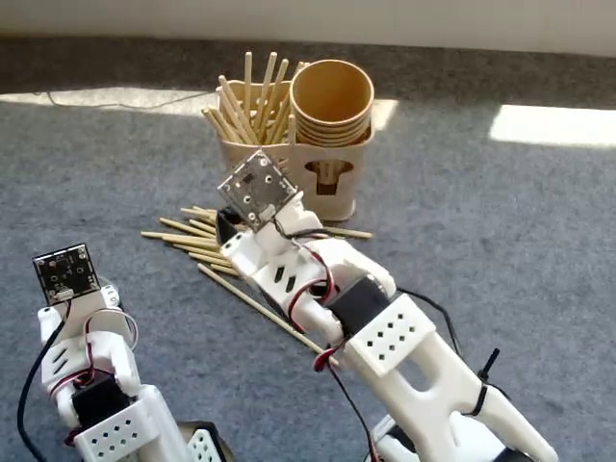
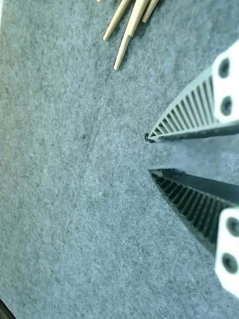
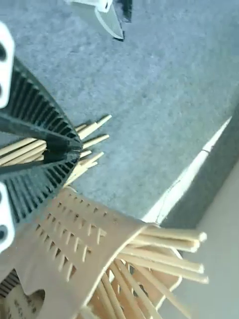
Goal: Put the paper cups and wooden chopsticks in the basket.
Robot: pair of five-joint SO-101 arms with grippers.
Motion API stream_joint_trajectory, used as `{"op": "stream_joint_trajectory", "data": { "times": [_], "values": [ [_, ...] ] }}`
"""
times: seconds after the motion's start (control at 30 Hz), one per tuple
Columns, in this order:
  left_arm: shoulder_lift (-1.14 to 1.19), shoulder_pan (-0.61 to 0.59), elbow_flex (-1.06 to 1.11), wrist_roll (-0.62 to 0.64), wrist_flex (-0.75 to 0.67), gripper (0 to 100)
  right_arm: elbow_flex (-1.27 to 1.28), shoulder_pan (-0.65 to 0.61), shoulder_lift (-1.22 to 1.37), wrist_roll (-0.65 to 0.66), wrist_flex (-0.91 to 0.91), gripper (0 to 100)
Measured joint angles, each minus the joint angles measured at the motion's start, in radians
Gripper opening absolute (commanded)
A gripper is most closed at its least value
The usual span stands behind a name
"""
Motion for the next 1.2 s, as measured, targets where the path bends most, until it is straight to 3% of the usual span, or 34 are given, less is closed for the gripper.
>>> {"op": "stream_joint_trajectory", "data": {
  "times": [0.43,0.83,1.03,1.2],
  "values": [
    [0.0,0.0,0.0,0.0,0.0,9,0.015,-0.087,0.431,0.0,0.0,7.5],
    [0.0,0.0,0.0,0.0,0.0,9,-0.14,-0.087,0.74,0.002,0.0,7.5],
    [0.0,0.0,0.0,0.0,0.0,9,-0.186,-0.084,0.806,0.002,0.0,7.1],
    [0.0,0.0,0.0,0.0,0.0,9,-0.19,-0.083,0.809,0.005,0.003,0.8]
  ]
}}
